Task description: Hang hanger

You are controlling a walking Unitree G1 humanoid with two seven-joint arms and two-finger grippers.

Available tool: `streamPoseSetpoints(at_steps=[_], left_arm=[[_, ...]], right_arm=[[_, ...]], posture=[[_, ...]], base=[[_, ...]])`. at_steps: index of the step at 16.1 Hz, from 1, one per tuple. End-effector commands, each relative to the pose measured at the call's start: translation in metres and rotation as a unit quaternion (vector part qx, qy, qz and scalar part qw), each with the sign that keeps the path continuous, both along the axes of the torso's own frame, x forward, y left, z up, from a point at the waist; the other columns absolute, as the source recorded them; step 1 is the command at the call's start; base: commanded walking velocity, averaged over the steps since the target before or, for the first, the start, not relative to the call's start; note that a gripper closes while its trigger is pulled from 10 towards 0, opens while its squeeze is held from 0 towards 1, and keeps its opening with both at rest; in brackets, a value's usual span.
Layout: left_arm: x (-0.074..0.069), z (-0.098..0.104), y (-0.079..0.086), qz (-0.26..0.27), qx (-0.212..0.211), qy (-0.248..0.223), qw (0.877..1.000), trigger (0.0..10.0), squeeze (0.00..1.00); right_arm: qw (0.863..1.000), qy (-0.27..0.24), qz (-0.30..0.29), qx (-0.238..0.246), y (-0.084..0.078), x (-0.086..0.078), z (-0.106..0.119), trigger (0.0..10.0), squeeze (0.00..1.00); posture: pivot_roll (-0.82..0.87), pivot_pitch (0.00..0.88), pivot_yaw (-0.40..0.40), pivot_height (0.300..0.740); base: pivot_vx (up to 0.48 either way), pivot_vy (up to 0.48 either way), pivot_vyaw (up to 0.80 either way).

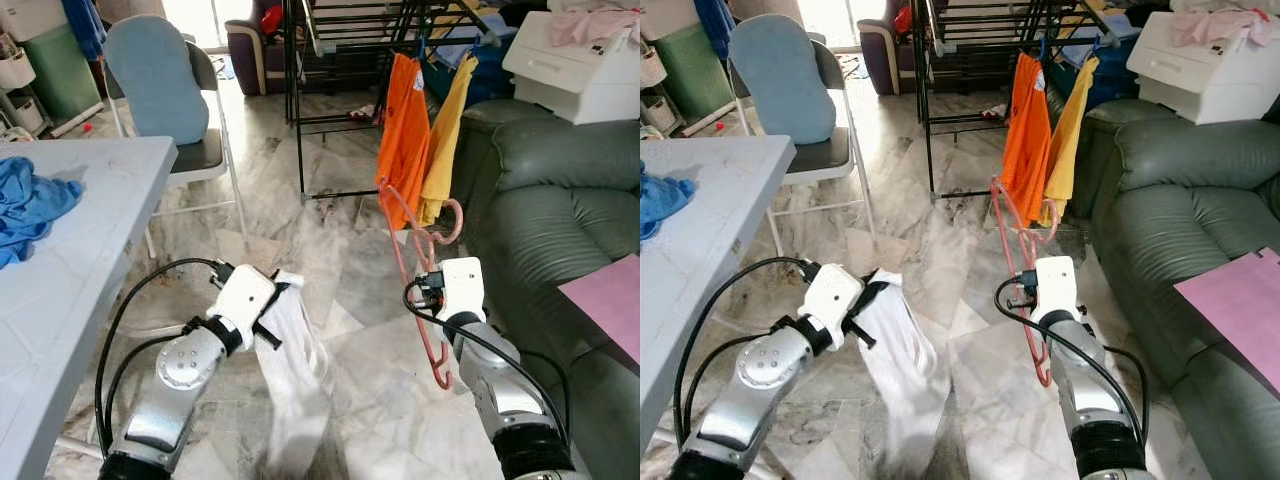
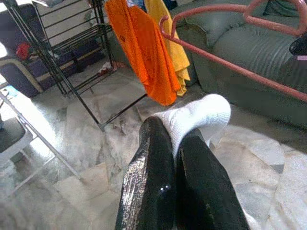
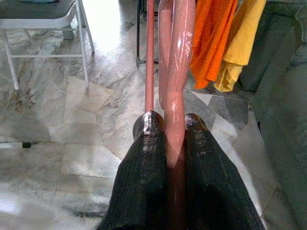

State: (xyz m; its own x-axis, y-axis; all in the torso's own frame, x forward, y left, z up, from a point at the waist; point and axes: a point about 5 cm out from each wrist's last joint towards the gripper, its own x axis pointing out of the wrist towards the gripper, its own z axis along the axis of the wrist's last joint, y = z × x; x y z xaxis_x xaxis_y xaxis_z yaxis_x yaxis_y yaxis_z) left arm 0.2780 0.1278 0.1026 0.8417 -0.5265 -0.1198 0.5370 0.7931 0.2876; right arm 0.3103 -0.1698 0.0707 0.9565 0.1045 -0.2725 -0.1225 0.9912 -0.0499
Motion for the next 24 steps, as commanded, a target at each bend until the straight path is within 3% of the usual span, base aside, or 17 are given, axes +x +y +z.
streamPoseSetpoints(at_steps=[1, 4, 11, 15, 24], left_arm=[[0.003, 0.009, -0.002, -0.010, -0.002, -0.021, 1.000, 10.0, 0.00], [-0.004, 0.002, -0.014, -0.030, -0.020, -0.007, 0.999, 10.0, 0.00], [0.000, 0.003, -0.016, -0.032, -0.038, -0.010, 0.999, 10.0, 0.00], [-0.003, 0.001, -0.022, -0.041, -0.044, -0.009, 0.998, 10.0, 0.00], [-0.004, 0.000, -0.025, -0.051, -0.046, -0.007, 0.998, 10.0, 0.00]], right_arm=[[1.000, -0.008, 0.002, 0.007, 0.001, 0.003, 0.005, 10.0, 0.00], [1.000, -0.007, 0.009, 0.008, 0.004, 0.002, 0.004, 10.0, 0.00], [1.000, -0.017, 0.026, -0.004, 0.008, 0.003, 0.007, 10.0, 0.00], [0.999, -0.017, 0.033, -0.007, 0.010, 0.002, 0.007, 10.0, 0.00], [0.999, -0.019, 0.040, -0.011, 0.013, 0.002, 0.006, 10.0, 0.00]], posture=[[-0.05, 0.000, 0.013, 0.740], [-0.06, 0.000, 0.006, 0.740], [-0.07, 0.000, 0.003, 0.740], [-0.07, 0.000, 0.002, 0.740], [-0.07, 0.000, -0.001, 0.740]], base=[[0.000, 0.000, 0.00], [0.000, 0.000, -0.80], [0.000, 0.000, -0.76], [0.333, 0.000, -0.48], [0.457, 0.000, 0.00]])
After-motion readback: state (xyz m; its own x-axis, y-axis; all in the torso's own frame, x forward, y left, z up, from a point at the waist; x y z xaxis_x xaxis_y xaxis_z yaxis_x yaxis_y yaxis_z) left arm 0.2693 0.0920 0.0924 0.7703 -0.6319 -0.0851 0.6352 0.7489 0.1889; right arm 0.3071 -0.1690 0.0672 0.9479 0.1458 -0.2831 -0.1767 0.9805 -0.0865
